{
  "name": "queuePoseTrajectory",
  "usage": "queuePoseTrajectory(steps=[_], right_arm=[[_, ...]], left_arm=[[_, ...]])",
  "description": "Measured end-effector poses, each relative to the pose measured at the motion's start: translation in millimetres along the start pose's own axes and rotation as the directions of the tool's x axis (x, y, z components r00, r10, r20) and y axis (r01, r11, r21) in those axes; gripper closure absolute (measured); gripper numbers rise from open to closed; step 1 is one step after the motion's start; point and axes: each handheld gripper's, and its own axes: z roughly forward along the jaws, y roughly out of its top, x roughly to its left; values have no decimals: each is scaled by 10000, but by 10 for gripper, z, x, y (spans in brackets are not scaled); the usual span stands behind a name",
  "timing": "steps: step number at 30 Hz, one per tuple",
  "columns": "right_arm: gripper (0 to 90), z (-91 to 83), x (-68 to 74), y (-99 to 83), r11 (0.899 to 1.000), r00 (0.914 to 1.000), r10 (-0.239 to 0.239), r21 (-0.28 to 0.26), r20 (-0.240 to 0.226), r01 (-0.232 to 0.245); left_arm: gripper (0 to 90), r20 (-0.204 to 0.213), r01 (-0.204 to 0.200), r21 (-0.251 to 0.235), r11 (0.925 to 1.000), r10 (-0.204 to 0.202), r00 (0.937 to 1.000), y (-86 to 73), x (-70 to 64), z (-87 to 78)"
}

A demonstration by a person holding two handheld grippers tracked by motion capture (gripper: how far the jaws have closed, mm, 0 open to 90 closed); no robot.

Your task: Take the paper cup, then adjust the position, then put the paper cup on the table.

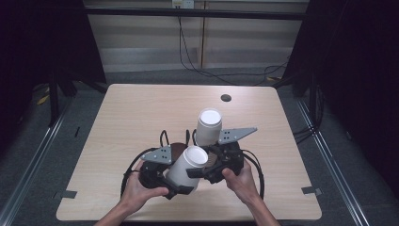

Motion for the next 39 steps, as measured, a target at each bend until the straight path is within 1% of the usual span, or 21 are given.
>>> queuePoseTrajectory(steps=[3, 6, 9, 11, 13, 15, 17, 18, 19, 20, 21, 22, 25, 27, 29, 30, 33, 35, 36, 37, 39], right_arm=[[138, -9, -13, 2, 10000, 9998, 16, -38, -211, -17], [143, -5, -14, -3, 9999, 10000, -44, 125, -54, 45], [143, -8, -24, -19, 9991, 9999, -126, 417, 106, 121], [142, -41, -18, -18, 9987, 9998, -185, 479, 38, 183], [142, -54, -17, -13, 9984, 9997, -233, 511, 9, 232], [142, -77, -15, -6, 9975, 9997, -264, 652, 6, 263], [142, -111, -31, 5, 9942, 9997, -248, 1044, -13, 248], [142, -111, -31, 5, 9942, 9997, -248, 1044, -13, 248], [142, -134, -32, 4, 9937, 9995, -310, 1076, 97, 298], [142, -134, -32, 4, 9937, 9995, -310, 1076, 97, 298], [142, -151, -40, 2, 9931, 9993, -339, 1132, 180, 316], [142, -151, -40, 2, 9931, 9993, -339, 1132, 180, 316], [142, -147, -59, -14, 9896, 9988, -367, 1405, 335, 317], [143, -120, -82, -37, 9857, 9998, -201, 1672, -38, 204], [141, -91, -86, -59, 9831, 9998, -174, 1826, 97, 153], [141, -75, -90, -68, 9809, 9996, -232, 1935, 170, 195], [141, -50, -97, -82, 9745, 9984, -349, 2229, 434, 244], [141, -37, -74, -75, 9650, 9943, -700, 2581, 803, 471], [141, -35, -69, -79, 9642, 9933, -785, 2597, 847, 540], [141, -32, -71, -81, 9639, 9936, -803, 2602, 789, 572], [142, -20, -77, -80, 9551, 9940, -918, 2877, 589, 712]], left_arm=[[184, -168, 162, 288, 9995, -157, 9997, -20, 44, -41], [184, -34, 227, 539, 9983, -226, 9997, -19, 70, -58], [185, -204, 266, 828, 9962, -249, 9995, -15, 94, -91], [187, -312, 305, 995, 9946, -275, 9991, -19, 110, -114], [187, -364, 287, 1083, 9937, -249, 9990, -20, 116, -118], [188, -623, 236, 1087, 9938, -169, 9979, -19, 121, -131], [188, -510, 156, 1298, 9914, -90, 9987, -7, 127, -132], [188, -532, 83, 1408, 9900, -8, 9986, -1, 125, -133], [188, -451, -56, 1803, 9836, 139, 9989, 12, 130, -128], [188, -451, -56, 1803, 9836, 139, 9989, 12, 130, -128], [188, -516, -86, 2052, 9787, 196, 9985, 13, 128, -113], [188, -516, -86, 2052, 9787, 196, 9985, 13, 128, -113], [187, -607, -248, 2474, 9686, 410, 9973, -3, 130, -75], [181, -670, -259, 2726, 9618, 458, 9967, -5, 134, -60], [181, -678, -277, 2894, 9568, 493, 9965, 5, 141, -61], [181, -708, -260, 2910, 9564, 486, 9963, 8, 139, -62], [181, -758, -423, 3263, 9443, 707, 9946, 26, 138, -79], [181, -688, -411, 3291, 9434, 673, 9954, 35, 149, -92], [182, -671, -412, 3319, 9424, 672, 9955, 33, 156, -94], [182, -631, -414, 3439, 9381, 671, 9957, 26, 163, -92], [184, -656, -490, 3634, 9304, 780, 9948, 17, 161, -82]])
